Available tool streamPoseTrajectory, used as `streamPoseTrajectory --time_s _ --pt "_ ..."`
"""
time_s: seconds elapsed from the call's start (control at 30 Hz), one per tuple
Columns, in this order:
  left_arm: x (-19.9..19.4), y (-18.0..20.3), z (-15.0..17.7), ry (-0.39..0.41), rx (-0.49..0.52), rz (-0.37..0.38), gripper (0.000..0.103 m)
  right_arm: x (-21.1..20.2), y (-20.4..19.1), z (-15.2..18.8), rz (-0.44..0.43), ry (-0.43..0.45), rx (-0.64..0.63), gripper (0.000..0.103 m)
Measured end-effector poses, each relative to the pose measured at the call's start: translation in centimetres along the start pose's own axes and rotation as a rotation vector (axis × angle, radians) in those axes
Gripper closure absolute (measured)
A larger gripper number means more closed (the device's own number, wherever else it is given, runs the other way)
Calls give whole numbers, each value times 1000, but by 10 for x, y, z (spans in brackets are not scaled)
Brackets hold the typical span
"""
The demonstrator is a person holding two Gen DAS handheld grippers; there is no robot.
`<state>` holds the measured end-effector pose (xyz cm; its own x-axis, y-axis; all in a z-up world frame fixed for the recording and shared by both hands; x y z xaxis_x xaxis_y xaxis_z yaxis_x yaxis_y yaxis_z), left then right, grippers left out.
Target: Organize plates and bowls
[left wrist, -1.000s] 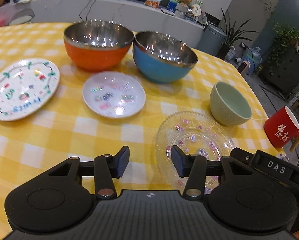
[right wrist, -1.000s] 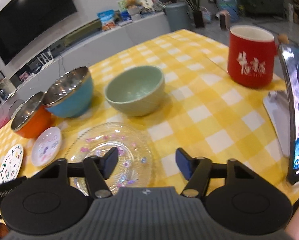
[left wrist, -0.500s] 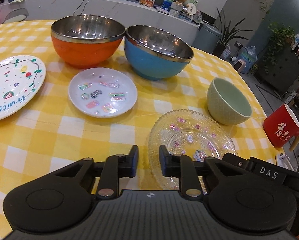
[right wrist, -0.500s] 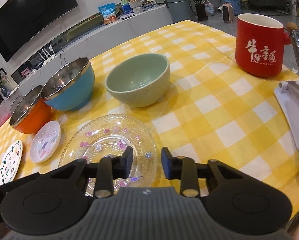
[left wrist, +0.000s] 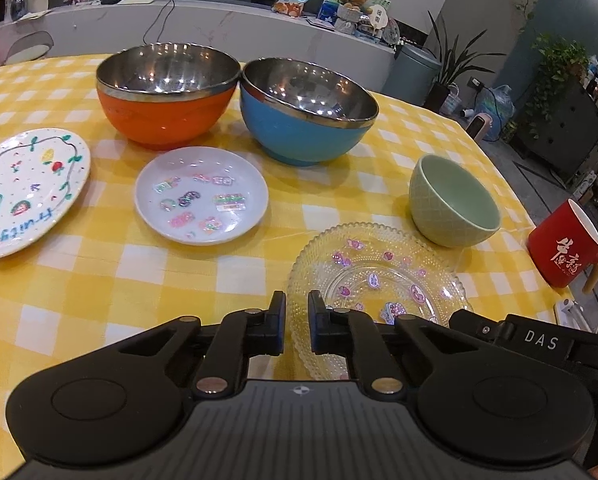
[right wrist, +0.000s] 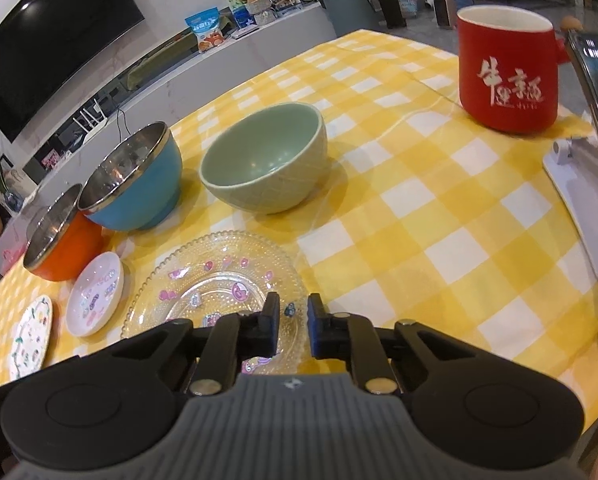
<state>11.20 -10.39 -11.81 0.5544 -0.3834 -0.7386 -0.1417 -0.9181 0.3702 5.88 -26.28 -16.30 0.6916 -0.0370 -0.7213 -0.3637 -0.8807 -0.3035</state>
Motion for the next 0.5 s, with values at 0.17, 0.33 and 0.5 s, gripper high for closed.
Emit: streamPoseTrajectory --time_s 0.17,0.33,0.5 --pt "-15 -12 -2 11 -32 -20 91 -3 -10 3 -49 -18 -15 93" --pt "-33 -30 -1 19 -71 -39 92 -8 -24 7 -114 -26 -28 95" --pt "-52 -49 3 36 -88 -68 100 -11 -42 18 -166 -46 -64 96"
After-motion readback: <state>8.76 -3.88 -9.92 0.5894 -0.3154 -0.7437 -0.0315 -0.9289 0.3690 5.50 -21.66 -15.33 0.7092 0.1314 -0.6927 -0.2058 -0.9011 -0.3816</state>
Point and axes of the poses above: each gripper's, at about its wrist camera, not at the fingertips, and x roughly the way its jaws point, y to its right, z to its underside, the point moved 7 cm from there along x, roughly the way its jaws point, and after that the axes turned 10 degrees about -x, right-handed, at the moved point
